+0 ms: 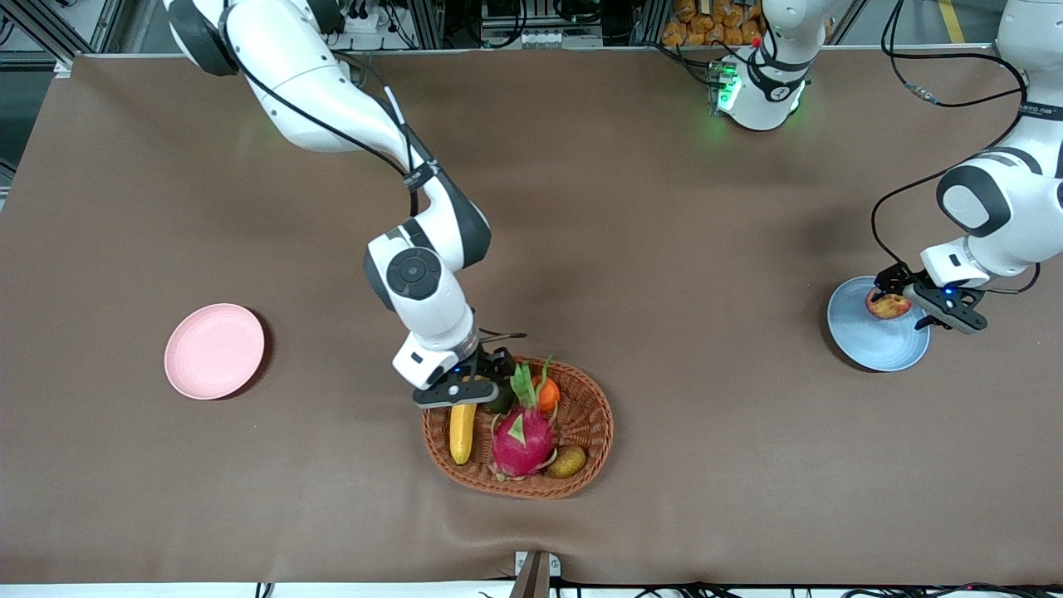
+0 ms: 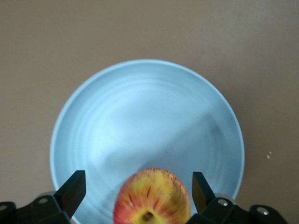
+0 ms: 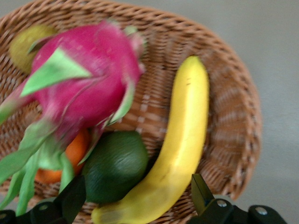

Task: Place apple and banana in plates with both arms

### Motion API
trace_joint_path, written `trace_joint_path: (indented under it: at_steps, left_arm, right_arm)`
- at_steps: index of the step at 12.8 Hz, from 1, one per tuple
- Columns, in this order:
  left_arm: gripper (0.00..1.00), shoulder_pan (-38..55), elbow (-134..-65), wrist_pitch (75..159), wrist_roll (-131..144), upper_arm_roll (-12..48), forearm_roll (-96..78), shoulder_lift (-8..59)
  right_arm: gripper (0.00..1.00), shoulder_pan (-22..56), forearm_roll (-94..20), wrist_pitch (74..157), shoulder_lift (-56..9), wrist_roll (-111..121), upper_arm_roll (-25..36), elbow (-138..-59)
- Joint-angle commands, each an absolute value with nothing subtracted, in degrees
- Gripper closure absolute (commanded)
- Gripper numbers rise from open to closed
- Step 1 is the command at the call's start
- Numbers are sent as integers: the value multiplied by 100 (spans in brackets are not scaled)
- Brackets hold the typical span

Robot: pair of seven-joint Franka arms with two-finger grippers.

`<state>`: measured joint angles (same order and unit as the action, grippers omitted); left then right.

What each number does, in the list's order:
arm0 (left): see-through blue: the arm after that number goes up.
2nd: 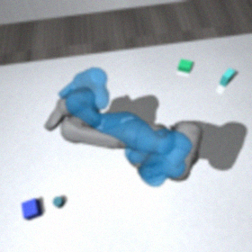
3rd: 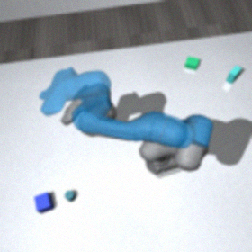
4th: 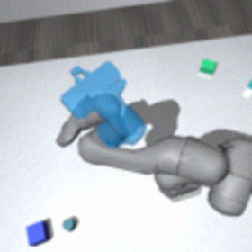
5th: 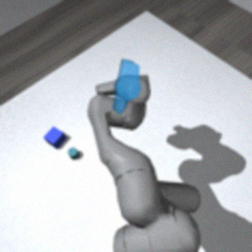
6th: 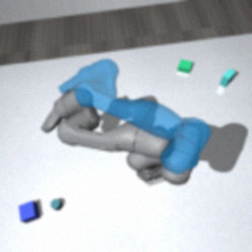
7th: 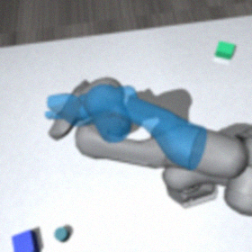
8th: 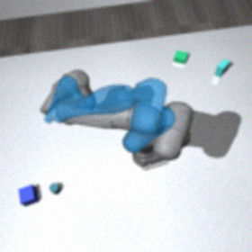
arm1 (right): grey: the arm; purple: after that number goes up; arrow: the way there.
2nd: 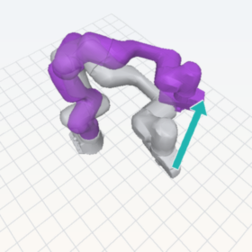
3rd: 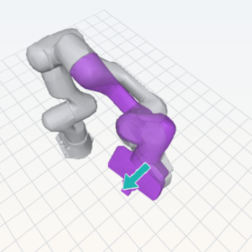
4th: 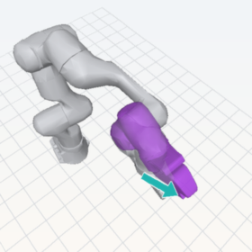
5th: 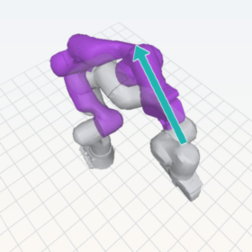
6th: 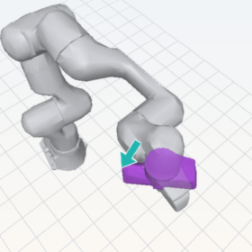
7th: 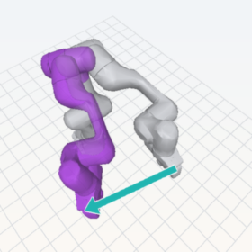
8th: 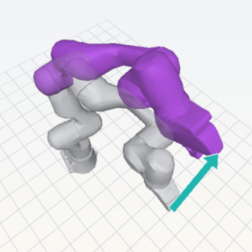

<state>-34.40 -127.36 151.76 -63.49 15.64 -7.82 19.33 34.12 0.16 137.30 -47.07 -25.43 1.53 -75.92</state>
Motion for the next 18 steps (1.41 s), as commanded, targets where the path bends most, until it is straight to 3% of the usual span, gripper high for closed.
trace_joint_path:
  at_steps: [1,6,10,14,16,18]
  left_arm:
    - [0,-3437,-12220,14847,-6381,1669,-888,1951]
    - [0,-3217,-9996,12396,-5874,1740,-783,2118]
    - [0,-2919,-9660,12007,-5153,1767,-729,2048]
    - [0,-2541,-8941,10770,-3615,1934,-729,1995]
    - [0,-2068,-8859,10364,-2913,1759,-721,1725]
    - [0,-1244,-8824,10030,-2332,1129,-721,1452]
  right_arm:
    - [0,3586,149,13729,-4895,-2426,176,-7374]
    - [0,3700,788,13658,-4913,-2417,176,-7418]
    - [0,3762,1572,13658,-5010,-2400,176,-7453]
    - [0,3788,1670,13335,-4984,-2382,176,-7480]
    - [0,3788,1801,13079,-4957,-2382,176,-7453]
    - [0,3779,1793,13061,-4948,-2382,176,-7453]
